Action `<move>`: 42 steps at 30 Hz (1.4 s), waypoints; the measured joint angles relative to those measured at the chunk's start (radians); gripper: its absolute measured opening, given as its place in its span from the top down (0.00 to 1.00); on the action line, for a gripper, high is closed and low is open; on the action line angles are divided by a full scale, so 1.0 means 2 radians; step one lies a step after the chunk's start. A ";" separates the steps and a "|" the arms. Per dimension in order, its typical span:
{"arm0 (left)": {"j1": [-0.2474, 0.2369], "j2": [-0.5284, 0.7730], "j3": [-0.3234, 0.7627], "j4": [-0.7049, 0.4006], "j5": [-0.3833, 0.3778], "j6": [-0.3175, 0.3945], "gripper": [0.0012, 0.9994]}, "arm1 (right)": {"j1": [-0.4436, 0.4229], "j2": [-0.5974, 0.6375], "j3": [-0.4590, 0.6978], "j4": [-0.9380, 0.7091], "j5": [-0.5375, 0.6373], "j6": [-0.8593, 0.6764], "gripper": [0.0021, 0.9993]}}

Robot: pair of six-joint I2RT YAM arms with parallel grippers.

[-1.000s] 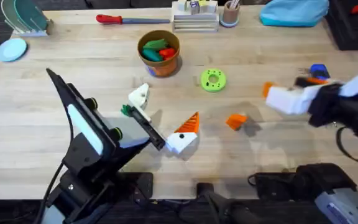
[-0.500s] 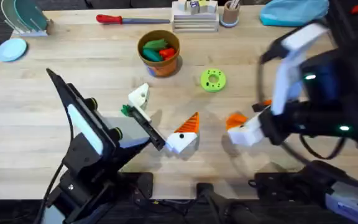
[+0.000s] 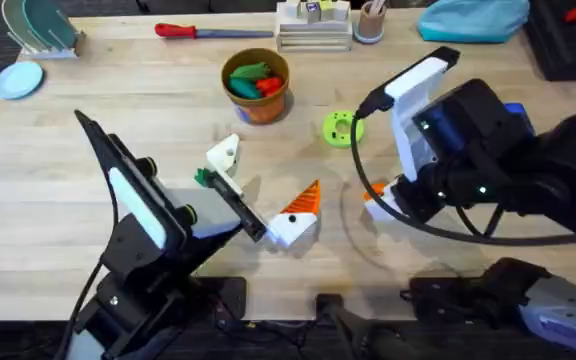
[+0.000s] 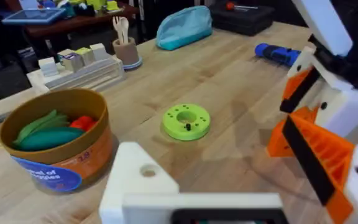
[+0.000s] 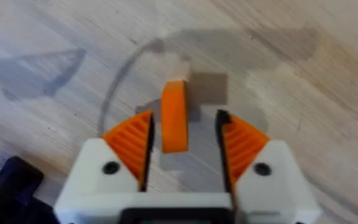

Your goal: Pick up the gripper from the table and insert it into the empty holder that is missing its gripper. Then pick up a screw, insert it into the mounting hole, and use the screwdriver to tighten it. Finally, clean up the table by picking up the vegetable and placing it into the bucket.

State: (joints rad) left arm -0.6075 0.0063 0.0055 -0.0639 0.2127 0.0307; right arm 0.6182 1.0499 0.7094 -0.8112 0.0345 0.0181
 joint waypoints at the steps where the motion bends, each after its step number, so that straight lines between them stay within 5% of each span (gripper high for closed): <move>1: 0.000 0.000 0.000 0.000 0.000 0.000 0.01 | 0.000 0.001 0.000 0.000 0.001 0.000 0.46; 11: 0.000 0.000 0.000 0.000 0.000 0.000 0.01 | 0.000 0.000 0.000 0.000 0.003 0.000 0.99; 19: 0.000 0.000 0.000 0.000 0.000 0.000 0.01 | 0.000 -0.026 0.035 0.003 0.003 0.010 0.99; 30: 0.000 0.000 0.000 0.000 0.001 0.000 0.01 | -0.002 -0.047 0.059 0.159 -0.063 0.114 0.99; 42: 0.000 0.000 0.000 0.008 0.064 -0.005 0.01 | -0.062 0.103 0.059 0.290 -0.369 0.184 0.99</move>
State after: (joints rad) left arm -0.6075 0.0063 0.0055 -0.0477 0.3406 0.0217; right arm 0.4950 1.2567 0.8280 -0.2320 -0.7035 0.3861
